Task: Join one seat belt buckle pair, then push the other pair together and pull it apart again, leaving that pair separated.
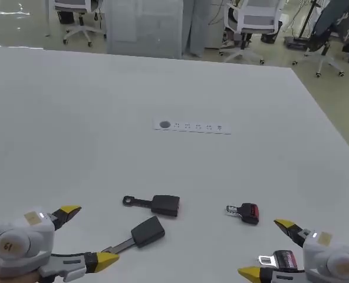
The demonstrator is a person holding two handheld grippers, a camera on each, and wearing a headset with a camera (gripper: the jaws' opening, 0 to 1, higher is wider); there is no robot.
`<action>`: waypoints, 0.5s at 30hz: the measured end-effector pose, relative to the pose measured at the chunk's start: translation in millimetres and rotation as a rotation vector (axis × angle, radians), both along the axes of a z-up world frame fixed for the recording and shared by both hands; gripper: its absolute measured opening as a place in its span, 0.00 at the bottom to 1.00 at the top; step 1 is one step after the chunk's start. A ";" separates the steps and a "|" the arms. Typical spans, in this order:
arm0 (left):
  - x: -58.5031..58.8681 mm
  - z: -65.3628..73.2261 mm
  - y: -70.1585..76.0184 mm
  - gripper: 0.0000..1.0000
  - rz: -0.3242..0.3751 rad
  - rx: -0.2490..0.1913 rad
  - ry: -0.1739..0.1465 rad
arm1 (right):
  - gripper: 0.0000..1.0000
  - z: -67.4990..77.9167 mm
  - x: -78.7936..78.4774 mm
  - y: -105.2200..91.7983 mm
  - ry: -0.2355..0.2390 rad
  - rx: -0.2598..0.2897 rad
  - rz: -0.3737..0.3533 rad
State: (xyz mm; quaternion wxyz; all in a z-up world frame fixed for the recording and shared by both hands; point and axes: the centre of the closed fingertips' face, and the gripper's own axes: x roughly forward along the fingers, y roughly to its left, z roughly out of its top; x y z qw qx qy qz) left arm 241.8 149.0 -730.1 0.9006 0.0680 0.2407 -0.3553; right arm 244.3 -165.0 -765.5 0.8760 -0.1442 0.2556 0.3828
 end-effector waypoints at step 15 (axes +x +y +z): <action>1.0 -1.8 1.6 0.90 0.000 0.003 0.001 | 0.92 0.3 0.6 -0.3 -0.002 0.004 0.004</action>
